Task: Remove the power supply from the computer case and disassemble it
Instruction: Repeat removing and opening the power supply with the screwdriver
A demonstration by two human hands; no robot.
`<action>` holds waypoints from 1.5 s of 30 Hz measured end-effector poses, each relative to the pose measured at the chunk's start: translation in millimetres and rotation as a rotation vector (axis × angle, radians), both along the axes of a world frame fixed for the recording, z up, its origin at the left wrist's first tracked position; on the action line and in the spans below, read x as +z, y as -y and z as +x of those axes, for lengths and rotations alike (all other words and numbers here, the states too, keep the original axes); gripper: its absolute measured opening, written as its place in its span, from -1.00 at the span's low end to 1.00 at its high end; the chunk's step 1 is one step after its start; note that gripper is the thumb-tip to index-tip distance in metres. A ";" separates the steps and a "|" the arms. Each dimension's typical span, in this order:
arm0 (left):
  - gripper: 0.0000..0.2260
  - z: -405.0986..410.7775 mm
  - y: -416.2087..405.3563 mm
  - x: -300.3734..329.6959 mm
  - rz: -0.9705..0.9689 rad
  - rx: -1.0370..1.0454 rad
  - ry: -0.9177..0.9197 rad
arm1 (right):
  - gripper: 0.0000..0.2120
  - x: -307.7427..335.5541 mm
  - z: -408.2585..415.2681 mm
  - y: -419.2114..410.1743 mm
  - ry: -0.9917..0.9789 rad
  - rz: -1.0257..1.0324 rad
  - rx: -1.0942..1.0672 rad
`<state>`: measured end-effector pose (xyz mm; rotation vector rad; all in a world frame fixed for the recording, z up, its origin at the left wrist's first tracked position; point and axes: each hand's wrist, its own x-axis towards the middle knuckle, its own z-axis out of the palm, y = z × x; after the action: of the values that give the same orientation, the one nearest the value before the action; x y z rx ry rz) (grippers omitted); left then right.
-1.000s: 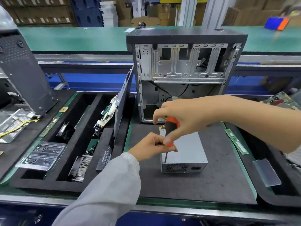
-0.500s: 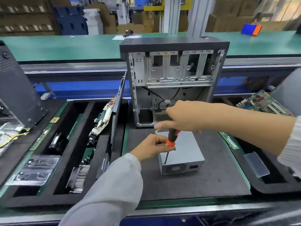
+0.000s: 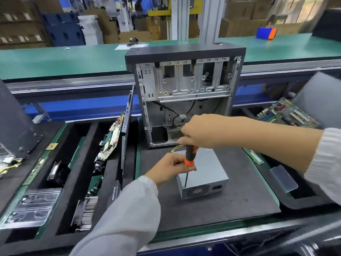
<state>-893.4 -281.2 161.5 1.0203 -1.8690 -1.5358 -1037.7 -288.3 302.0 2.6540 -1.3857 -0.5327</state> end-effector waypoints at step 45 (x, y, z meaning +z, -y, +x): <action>-0.89 4.4 0.8 6.5 -0.001 -0.058 0.004 | -0.39 10.2 12.5 -12.6 0.021 0.072 -0.178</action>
<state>-889.0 -282.0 168.0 0.9767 -1.9174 -1.5662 -1025.1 -275.6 312.3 2.6134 -1.6498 -0.5843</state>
